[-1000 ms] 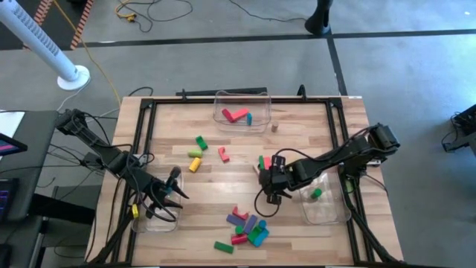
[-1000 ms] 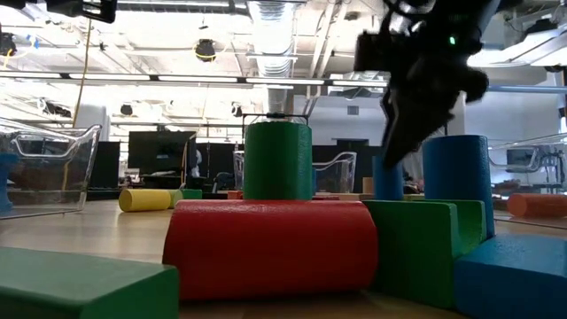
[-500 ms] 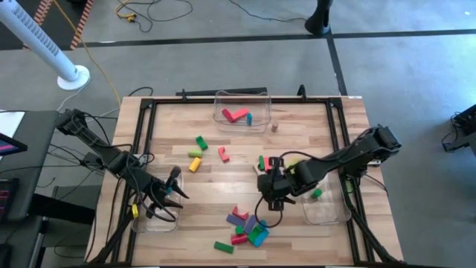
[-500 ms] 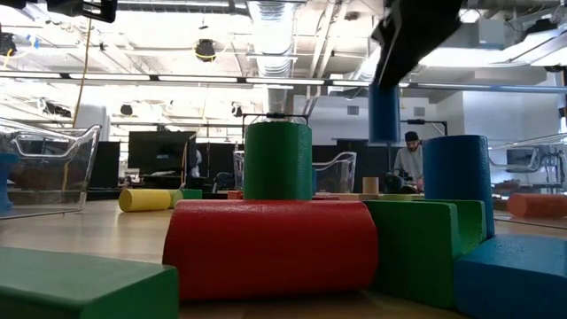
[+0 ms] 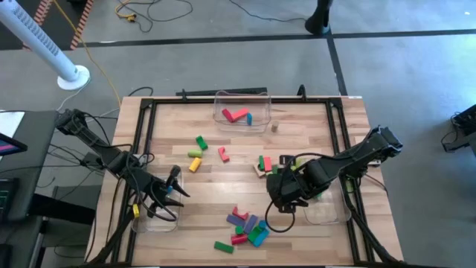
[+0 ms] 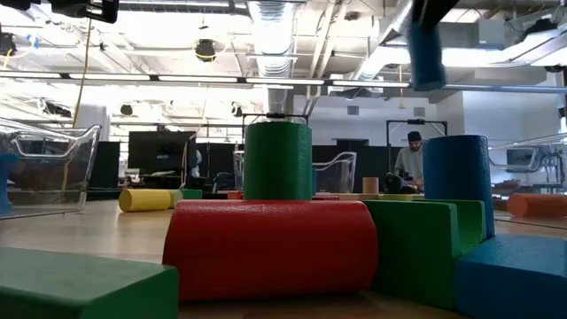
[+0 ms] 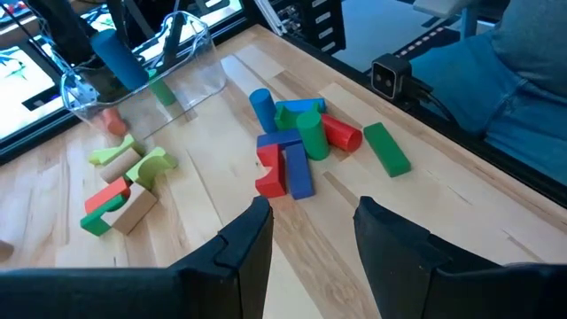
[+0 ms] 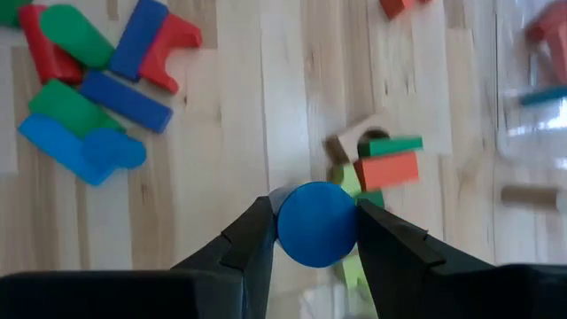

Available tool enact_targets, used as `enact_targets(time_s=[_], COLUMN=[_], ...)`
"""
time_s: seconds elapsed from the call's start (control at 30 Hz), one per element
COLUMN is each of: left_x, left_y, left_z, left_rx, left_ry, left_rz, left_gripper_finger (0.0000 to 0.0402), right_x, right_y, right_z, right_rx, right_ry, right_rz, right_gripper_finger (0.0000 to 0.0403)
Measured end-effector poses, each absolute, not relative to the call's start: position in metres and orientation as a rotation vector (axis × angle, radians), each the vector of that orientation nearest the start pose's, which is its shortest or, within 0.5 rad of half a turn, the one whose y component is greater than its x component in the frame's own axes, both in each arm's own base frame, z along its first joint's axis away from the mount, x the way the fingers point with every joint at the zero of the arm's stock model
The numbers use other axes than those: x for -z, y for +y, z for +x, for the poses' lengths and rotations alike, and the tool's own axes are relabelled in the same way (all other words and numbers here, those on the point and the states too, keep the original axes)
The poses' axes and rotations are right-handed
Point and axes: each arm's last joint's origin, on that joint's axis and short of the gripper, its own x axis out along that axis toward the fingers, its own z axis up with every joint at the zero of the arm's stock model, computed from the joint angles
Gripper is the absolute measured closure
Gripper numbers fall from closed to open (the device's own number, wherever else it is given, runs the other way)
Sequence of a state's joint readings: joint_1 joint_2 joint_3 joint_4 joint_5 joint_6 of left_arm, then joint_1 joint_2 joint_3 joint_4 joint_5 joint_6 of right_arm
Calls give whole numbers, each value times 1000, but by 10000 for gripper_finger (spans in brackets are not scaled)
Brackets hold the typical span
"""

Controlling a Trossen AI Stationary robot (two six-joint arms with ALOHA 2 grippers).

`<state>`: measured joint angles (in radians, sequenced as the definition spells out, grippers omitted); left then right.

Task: Sort blocks by size
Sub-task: Put the blue cylindrical block into the right transparent bin

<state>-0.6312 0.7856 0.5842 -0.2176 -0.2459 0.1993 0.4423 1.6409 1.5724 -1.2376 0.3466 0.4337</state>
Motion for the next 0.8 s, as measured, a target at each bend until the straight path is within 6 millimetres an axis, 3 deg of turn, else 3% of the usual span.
enact_targets(time_s=[0.47,0.8], left_x=[-261,-260], left_y=[-96,-97], left_z=[144,145], left_rx=[416,413], left_ry=[344,350], left_rz=[373,373], left_gripper_finger=[249,249], right_x=[-320,-321], right_y=[125,144], right_z=[252,241], right_rx=[412,404], right_ry=[1393,1365], right_rz=[-69,-37], right_gripper_finger=[234,234])
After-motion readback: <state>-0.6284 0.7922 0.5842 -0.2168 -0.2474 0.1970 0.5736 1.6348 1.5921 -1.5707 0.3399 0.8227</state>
